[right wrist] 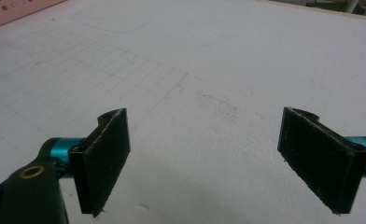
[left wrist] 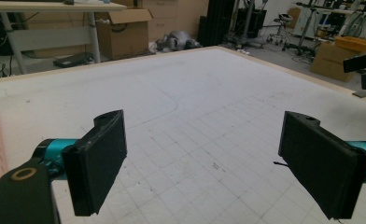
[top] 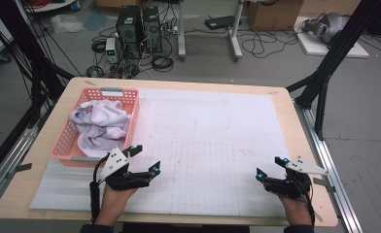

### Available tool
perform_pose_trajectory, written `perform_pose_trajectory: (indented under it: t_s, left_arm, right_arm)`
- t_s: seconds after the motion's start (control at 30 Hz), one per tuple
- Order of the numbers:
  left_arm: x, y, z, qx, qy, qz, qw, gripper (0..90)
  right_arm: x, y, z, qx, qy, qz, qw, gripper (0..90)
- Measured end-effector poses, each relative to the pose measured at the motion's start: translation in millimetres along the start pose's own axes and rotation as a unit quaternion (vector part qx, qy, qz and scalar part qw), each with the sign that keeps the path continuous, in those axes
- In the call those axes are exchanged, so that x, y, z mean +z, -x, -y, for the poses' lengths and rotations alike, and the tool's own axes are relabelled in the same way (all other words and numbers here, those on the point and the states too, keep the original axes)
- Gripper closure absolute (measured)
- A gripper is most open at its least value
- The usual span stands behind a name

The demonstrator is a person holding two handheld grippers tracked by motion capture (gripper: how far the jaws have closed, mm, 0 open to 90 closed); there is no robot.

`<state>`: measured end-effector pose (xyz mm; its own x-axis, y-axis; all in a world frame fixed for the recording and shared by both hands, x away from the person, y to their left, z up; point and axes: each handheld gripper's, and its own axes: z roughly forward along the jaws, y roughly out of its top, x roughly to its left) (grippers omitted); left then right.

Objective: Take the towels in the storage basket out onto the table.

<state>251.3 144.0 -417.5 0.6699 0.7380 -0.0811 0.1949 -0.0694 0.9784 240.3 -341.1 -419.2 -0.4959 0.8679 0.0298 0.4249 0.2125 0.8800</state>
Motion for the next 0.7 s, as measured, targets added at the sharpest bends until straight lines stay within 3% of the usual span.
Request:
perform_pose_trajectory:
  t_s: [0.27, 0.47, 0.67, 0.7]
  left_arm:
    - [3.1, -5.7, 0.2, -0.009, 0.001, 0.002, 1.0000, 15.6]
    - [4.2, -8.6, -3.5, -0.018, 0.012, 0.010, 0.9997, 15.6]
    - [-5.8, -6.3, -9.5, -0.002, 0.014, 0.006, 0.9999, 15.7]
    - [-9.7, -7.4, -10.9, -0.010, 0.018, 0.005, 0.9998, 15.7]
  right_arm:
    - [1.7, 2.9, 2.6, 0.016, -0.007, 0.001, 0.9999, 15.3]
    - [-4.1, -0.3, 3.0, 0.010, -0.008, 0.010, 0.9999, 15.3]
    - [-11.7, -5.5, 3.6, 0.017, -0.005, 0.012, 0.9998, 15.3]
    - [-8.8, -8.0, 1.9, 0.010, -0.008, 0.008, 0.9999, 15.3]
